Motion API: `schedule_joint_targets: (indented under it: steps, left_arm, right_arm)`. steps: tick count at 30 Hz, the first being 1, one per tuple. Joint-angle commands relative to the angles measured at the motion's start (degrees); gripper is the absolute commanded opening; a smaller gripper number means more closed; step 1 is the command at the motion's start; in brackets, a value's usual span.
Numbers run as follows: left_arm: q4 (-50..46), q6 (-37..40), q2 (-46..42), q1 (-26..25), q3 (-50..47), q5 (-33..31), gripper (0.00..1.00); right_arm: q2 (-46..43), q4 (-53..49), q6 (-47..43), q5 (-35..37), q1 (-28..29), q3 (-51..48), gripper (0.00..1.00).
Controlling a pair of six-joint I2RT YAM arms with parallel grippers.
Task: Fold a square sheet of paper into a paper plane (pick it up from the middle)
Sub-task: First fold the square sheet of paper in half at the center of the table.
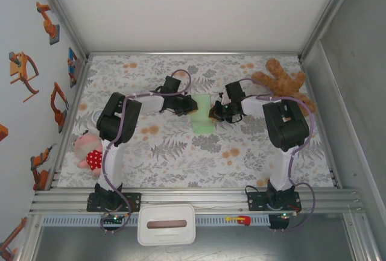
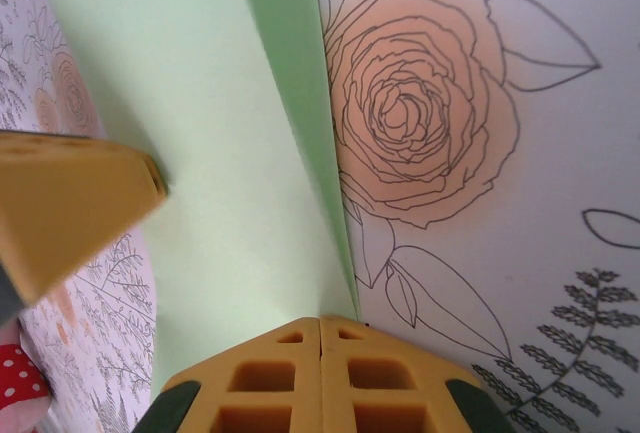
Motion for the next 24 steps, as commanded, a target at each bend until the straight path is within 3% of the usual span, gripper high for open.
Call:
schedule_joint_targets:
  steps: [1, 6, 10, 18, 24]
  left_arm:
    - [-4.94, 3.16, 0.15, 2.91, -1.7, -3.54, 0.15]
    - [-8.08, 6.28, -1.51, 6.9, -1.48, -4.56, 0.15]
    - [-7.4, 6.11, -4.97, 6.75, -1.16, -3.72, 0.15]
    - [4.23, -4.44, -6.11, -1.07, -5.06, -0.52, 0.15]
    - [4.41, -5.45, -1.76, -3.43, -2.47, -0.34, 0.15]
  right_arm:
    - [8.88, -11.7, -0.82, 16.65, 0.3, -6.14, 0.0]
    - [9.32, -11.31, -0.83, 16.43, 0.27, -6.23, 0.0]
    - [9.31, -11.3, -0.82, 16.38, 0.33, -6.34, 0.0]
    - [9.46, -11.57, -0.9, 16.03, 0.32, -6.15, 0.0]
    - [9.44, -11.6, -0.99, 16.34, 0.26, -6.31, 0.0]
